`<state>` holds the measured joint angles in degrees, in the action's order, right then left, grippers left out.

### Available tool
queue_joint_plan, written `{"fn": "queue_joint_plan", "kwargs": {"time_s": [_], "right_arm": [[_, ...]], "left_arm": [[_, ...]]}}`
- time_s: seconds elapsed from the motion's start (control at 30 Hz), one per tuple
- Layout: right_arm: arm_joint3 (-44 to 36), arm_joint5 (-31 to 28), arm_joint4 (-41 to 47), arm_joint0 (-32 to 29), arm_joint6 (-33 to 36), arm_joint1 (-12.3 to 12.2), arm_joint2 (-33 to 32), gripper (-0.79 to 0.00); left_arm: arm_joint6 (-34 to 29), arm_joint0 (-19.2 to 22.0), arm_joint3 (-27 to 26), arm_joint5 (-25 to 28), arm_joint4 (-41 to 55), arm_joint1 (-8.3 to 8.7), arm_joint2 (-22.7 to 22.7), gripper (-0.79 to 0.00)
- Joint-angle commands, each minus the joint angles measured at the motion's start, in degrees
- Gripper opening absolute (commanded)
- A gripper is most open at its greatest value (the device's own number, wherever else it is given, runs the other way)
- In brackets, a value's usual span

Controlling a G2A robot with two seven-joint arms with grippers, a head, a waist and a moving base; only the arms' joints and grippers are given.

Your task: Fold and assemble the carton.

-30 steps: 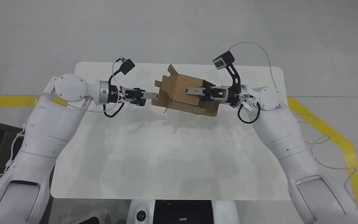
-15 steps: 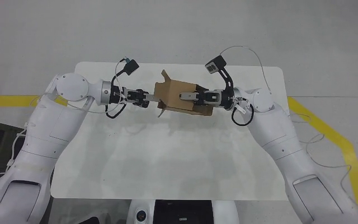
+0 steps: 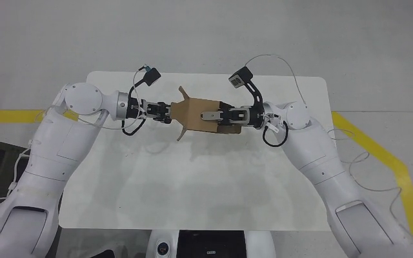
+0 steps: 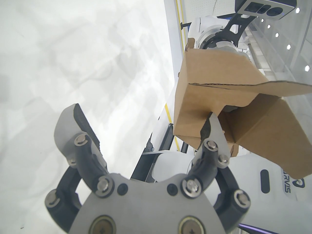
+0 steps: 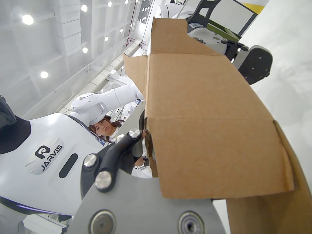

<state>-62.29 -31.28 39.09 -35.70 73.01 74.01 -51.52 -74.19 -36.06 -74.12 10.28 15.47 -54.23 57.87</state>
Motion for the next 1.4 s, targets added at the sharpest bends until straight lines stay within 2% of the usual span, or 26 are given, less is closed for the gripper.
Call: {"fn": "queue_joint_plan", "kwargs": {"time_s": [0.0,0.97,1.37], "right_arm": [[0.1,0.0,0.07,0.0,0.0,0.03,0.05,-0.785],[1.1,-0.16,0.36,0.01,-0.16,0.05,-0.05,-0.785],[2.72,-2.76,0.79,-0.5,-2.76,-0.69,-3.39,-0.785]], "left_arm": [[-0.12,0.02,-0.05,0.02,0.02,-0.01,0.0,0.0],[-1.57,0.21,-0.22,0.13,-0.26,-0.46,-1.26,0.0],[-0.86,0.02,0.57,0.2,-0.13,-0.2,0.14,0.0]]}}
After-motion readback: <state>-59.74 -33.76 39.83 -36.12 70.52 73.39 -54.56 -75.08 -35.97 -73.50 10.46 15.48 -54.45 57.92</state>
